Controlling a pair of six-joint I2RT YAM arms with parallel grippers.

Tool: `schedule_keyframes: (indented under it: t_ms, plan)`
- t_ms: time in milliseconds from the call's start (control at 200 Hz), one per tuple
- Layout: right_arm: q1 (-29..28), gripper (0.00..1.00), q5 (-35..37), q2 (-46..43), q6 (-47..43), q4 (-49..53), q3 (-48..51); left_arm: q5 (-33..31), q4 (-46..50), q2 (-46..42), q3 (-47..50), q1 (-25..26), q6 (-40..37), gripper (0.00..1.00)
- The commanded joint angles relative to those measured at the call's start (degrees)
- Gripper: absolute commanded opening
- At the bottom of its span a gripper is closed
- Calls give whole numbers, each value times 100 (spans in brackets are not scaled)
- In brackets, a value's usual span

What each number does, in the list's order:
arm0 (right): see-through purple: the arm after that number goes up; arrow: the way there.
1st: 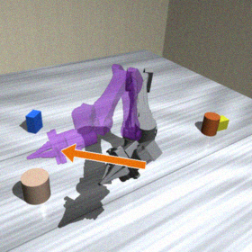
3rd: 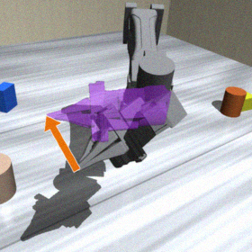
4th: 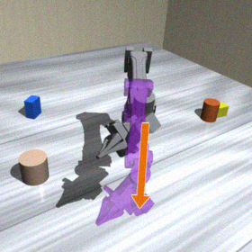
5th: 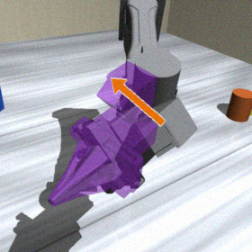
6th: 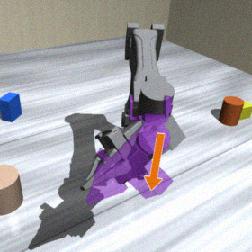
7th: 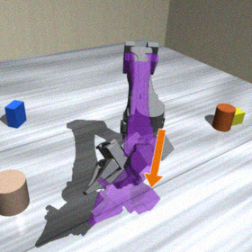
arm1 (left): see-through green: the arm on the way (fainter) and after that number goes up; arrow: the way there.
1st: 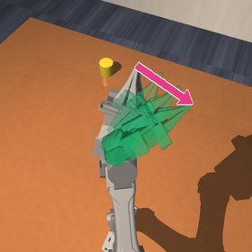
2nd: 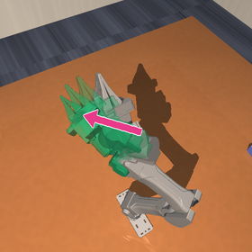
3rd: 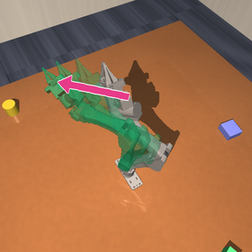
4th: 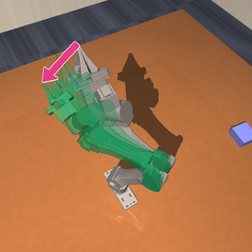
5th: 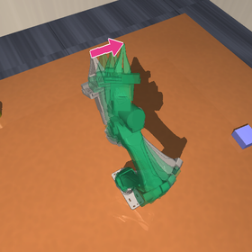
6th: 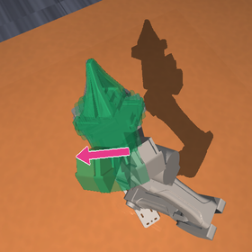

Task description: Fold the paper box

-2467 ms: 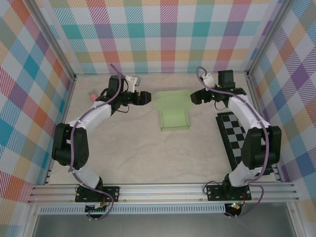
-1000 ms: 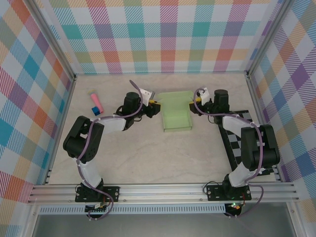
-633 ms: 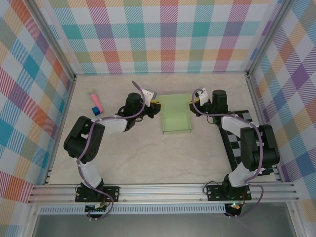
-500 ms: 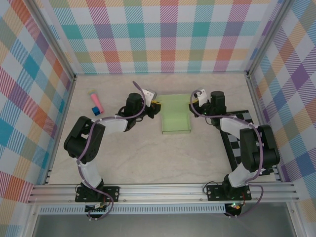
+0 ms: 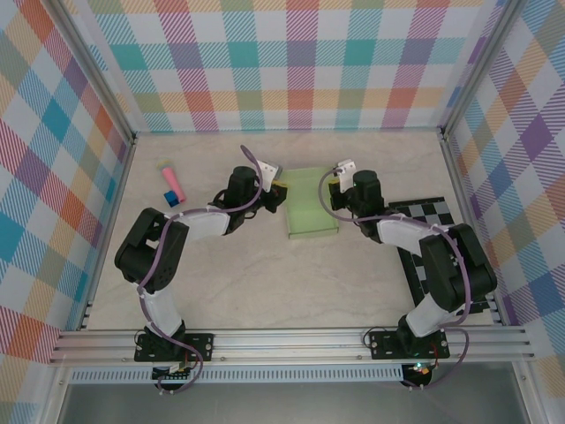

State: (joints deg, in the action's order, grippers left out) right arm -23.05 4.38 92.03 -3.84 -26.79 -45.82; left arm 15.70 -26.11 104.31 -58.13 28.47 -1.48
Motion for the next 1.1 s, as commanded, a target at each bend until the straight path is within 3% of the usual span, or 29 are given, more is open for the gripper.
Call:
schedule_keyframes:
  t_ms: [0,285,615,730,855,1095]
  plan:
    - [-190,2,727,7,292,-340,55,-62,196,-29,-305,131,-88,10]
    - [-406,1,1107,61,709,-554,219,-279,171,-18,-469,332,55,3]
    - [-630,1,1491,37,785,-678,320,-1613,287,283,-857,675,700,6]
    - [-640,1,1530,34,832,-604,285,-1757,395,384,-1108,677,712,15]
    - [-631,1,1740,112,813,-248,124,-1571,363,432,-1140,578,620,39]
    - [-571,1,1750,245,702,-212,-66,-1049,292,238,-819,333,702,40]
